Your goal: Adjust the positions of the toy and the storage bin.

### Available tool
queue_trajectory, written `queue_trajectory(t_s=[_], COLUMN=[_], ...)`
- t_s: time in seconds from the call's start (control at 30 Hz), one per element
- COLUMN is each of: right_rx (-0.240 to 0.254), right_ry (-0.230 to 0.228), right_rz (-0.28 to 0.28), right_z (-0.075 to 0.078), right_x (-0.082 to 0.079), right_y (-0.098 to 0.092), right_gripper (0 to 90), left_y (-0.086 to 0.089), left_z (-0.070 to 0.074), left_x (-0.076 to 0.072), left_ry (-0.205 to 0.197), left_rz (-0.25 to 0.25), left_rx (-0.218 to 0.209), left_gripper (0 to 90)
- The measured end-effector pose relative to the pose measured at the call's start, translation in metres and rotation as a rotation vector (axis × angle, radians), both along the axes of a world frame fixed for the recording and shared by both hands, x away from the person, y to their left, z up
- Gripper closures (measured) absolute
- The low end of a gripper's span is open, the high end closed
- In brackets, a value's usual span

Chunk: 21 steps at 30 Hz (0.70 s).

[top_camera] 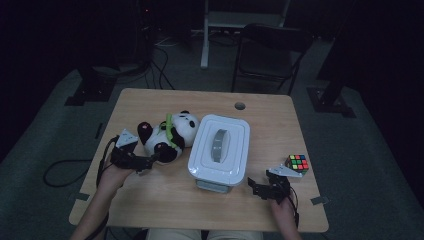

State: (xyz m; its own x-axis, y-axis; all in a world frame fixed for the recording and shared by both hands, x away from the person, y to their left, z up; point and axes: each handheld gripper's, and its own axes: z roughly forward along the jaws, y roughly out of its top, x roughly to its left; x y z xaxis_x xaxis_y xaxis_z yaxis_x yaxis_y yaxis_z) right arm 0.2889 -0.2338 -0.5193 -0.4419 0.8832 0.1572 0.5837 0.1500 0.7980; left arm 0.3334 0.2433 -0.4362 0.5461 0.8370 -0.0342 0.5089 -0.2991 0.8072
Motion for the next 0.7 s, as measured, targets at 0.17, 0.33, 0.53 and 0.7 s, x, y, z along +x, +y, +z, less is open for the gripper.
queue_trajectory(t_s=[0.17,0.33,0.53,0.7], right_rx=[-0.016,-0.004,0.041,0.066], right_ry=[-0.039,-0.034,-0.084,-0.113], right_rz=[0.007,0.017,0.010,0.018], right_z=[0.006,0.016,0.032,0.046], right_x=[-0.002,-0.001,-0.001,0.000], right_y=[-0.001,-0.004,-0.010,-0.014], right_gripper=[14.0,14.8,13.0,12.6], left_y=[0.009,0.015,0.027,0.036], left_z=[-0.015,-0.028,-0.039,-0.048], left_x=[-0.012,-0.021,-0.032,-0.040], left_ry=[0.004,0.018,0.023,0.040], left_rz=[-0.005,0.007,0.028,0.047], left_rx=[-0.008,0.006,0.014,0.032], left_gripper=[1.4,1.4,1.4,1.4])
